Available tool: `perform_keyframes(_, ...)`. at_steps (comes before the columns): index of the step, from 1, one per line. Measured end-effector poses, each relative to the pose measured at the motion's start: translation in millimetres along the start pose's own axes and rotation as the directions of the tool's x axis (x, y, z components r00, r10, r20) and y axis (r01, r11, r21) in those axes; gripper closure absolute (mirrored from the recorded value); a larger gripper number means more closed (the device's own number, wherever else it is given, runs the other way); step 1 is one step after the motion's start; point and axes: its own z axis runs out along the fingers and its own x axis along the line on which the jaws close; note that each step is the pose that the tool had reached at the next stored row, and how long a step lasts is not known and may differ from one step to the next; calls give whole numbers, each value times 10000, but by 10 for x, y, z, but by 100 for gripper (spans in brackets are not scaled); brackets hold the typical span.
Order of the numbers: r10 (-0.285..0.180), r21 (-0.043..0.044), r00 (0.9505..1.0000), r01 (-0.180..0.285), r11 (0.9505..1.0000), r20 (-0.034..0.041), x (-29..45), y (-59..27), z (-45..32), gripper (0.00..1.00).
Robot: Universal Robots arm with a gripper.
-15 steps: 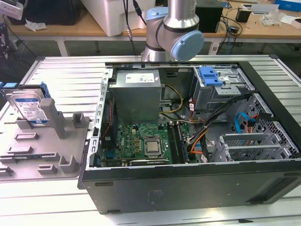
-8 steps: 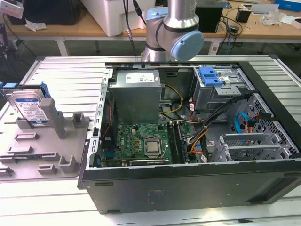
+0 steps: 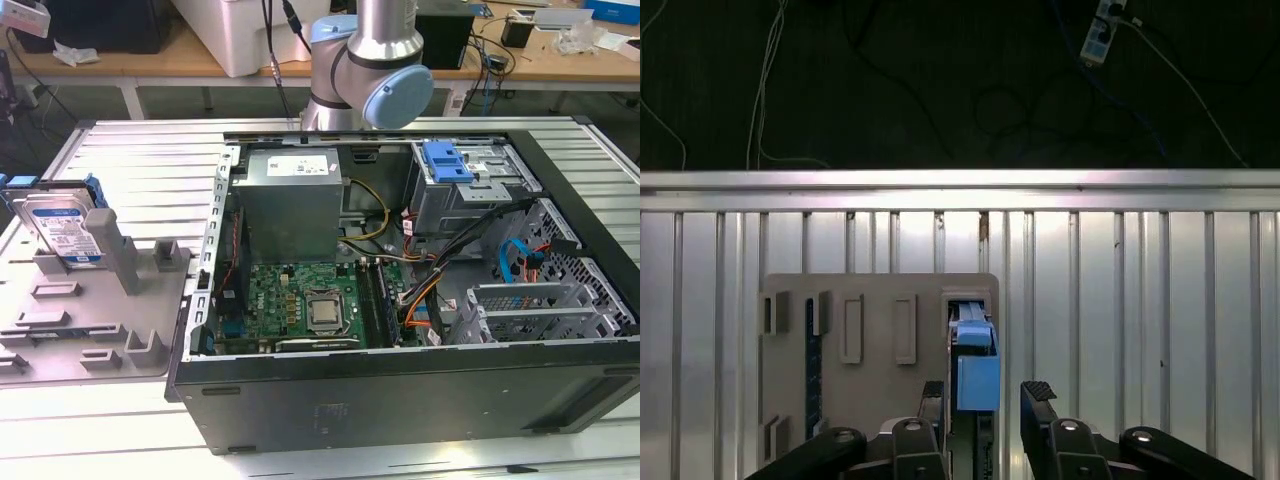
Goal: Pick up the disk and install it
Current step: 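Pick up the disk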
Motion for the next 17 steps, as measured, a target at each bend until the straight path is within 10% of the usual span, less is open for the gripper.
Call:
perform_keyframes(6,11,330,10000,-11,9995,0,0,-2,1,56)
perform_keyframes(17,-19,331,10000,18,9994,16,-2,-1,36,56)
